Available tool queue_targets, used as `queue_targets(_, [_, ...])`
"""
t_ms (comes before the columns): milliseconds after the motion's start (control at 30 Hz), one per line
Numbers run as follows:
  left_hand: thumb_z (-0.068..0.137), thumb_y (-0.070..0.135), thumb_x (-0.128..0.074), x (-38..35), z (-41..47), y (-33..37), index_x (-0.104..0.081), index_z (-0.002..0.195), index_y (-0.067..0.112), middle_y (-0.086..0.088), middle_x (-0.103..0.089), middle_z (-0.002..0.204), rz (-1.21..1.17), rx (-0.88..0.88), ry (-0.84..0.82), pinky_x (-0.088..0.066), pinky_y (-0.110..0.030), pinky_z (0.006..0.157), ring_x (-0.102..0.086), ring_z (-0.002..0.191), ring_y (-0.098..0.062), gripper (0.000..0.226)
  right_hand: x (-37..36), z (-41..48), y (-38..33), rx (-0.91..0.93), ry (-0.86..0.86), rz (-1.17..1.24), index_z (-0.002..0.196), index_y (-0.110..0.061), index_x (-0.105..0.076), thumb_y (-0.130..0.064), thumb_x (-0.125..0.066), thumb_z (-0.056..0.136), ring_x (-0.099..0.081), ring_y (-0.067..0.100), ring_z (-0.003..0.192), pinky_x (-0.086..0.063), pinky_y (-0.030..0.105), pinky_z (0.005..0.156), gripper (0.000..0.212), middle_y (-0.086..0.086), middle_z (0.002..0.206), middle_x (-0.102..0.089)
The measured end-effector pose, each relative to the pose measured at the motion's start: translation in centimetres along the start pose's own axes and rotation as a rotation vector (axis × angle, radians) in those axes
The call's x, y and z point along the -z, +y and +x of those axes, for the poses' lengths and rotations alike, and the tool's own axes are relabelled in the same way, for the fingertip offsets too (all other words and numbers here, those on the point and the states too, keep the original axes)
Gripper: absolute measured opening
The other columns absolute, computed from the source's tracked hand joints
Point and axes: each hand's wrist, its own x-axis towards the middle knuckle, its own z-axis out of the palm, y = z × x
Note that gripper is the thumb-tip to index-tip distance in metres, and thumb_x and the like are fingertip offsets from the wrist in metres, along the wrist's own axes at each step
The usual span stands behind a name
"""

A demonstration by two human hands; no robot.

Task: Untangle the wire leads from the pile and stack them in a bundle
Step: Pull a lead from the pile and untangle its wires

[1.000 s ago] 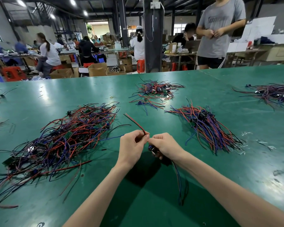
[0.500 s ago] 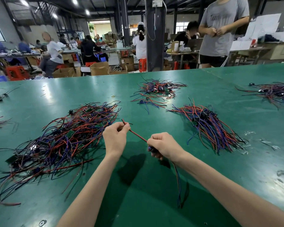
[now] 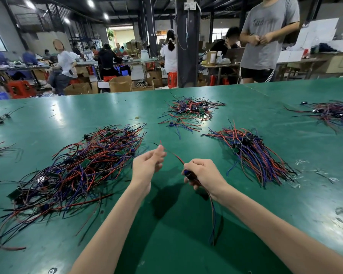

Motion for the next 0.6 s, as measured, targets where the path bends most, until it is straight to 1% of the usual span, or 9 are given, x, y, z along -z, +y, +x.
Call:
queue_targets(33, [0.086, 0.024, -0.066, -0.4, -0.4, -0.1, -0.070, 0.079, 0.010, 0.002, -0.070, 0.072, 0.026, 0.038, -0.081, -0.048, -0.016, 0.063, -0.055, 0.060, -0.004, 0.016, 0.0, 0.0, 0.0, 0.002, 0.002, 0.024, 0.063, -0.007, -0.059, -0.009, -0.056, 0.086, -0.047, 0.014, 0.039, -0.033, 0.020, 0.037, 0.024, 0.009, 0.053, -0.060])
queue_targets(100, [0.085, 0.021, -0.068, -1.2, -1.4, -0.4, -0.072, 0.079, 0.012, 0.003, -0.069, 0.069, 0.098, 0.061, -0.207, -0.044, -0.016, 0.061, -0.053, 0.059, -0.004, 0.012, -0.2, 0.0, 0.0, 0.019, -0.001, 0.037, 0.064, -0.008, -0.060, -0.011, -0.055, 0.090, -0.049, 0.012, 0.039, -0.034, 0.019, 0.036, 0.026, 0.006, 0.053, -0.060])
queue_targets(167, [0.084, 0.016, -0.069, -1.9, -2.3, -0.8, -0.072, 0.077, 0.010, 0.002, -0.066, 0.064, 0.118, 0.057, -0.257, -0.040, -0.015, 0.057, -0.051, 0.056, -0.005, 0.010, -0.2, -0.2, 0.1, 0.041, 0.002, 0.029, 0.063, -0.010, -0.060, -0.013, -0.055, 0.091, -0.050, 0.011, 0.039, -0.035, 0.019, 0.036, 0.029, 0.005, 0.054, -0.061])
queue_targets(233, [0.084, 0.015, -0.070, -2.3, -2.7, -0.9, -0.072, 0.076, 0.009, 0.001, -0.062, 0.062, 0.098, 0.064, -0.247, -0.040, -0.013, 0.054, -0.049, 0.054, -0.005, 0.010, -0.2, -0.2, 0.2, 0.058, 0.011, 0.005, 0.062, -0.011, -0.060, -0.014, -0.055, 0.092, -0.052, 0.010, 0.040, -0.036, 0.019, 0.037, 0.030, 0.004, 0.055, -0.062])
queue_targets(333, [0.084, 0.013, -0.070, -2.2, -2.6, -0.8, -0.071, 0.076, 0.009, -0.002, -0.061, 0.063, 0.069, 0.072, -0.231, -0.041, -0.013, 0.054, -0.050, 0.056, -0.006, 0.009, -0.3, -0.3, 0.2, 0.069, -0.002, -0.031, 0.063, -0.014, -0.060, -0.015, -0.055, 0.092, -0.054, 0.009, 0.041, -0.038, 0.019, 0.038, 0.030, 0.003, 0.056, -0.063])
queue_targets(433, [0.081, 0.006, -0.071, -2.0, -2.5, -0.6, -0.071, 0.072, 0.006, -0.002, -0.059, 0.059, 0.078, 0.013, -0.191, -0.041, -0.012, 0.052, -0.048, 0.051, -0.005, 0.008, -0.4, -0.5, 0.2, 0.082, 0.008, -0.098, 0.061, -0.014, -0.060, -0.017, -0.056, 0.091, -0.055, 0.010, 0.043, -0.040, 0.021, 0.040, 0.030, 0.001, 0.055, -0.063])
queue_targets(533, [0.080, 0.002, -0.071, -1.7, -1.9, -0.3, -0.070, 0.066, 0.009, 0.003, -0.057, 0.051, 0.082, -0.051, -0.114, -0.039, -0.011, 0.049, -0.045, 0.045, -0.002, 0.016, -0.6, -0.8, 0.2, 0.104, 0.021, -0.169, 0.059, -0.015, -0.059, -0.015, -0.057, 0.087, -0.055, 0.012, 0.043, -0.041, 0.022, 0.041, 0.028, 0.001, 0.053, -0.062])
queue_targets(600, [0.081, 0.001, -0.070, -1.2, -1.4, -0.1, -0.069, 0.065, 0.008, 0.006, -0.057, 0.047, 0.073, -0.074, -0.063, -0.038, -0.010, 0.047, -0.044, 0.043, 0.000, 0.017, -0.9, -1.0, 0.1, 0.118, 0.015, -0.206, 0.059, -0.013, -0.060, -0.013, -0.056, 0.084, -0.053, 0.010, 0.041, -0.041, 0.021, 0.040, 0.025, 0.002, 0.052, -0.062])
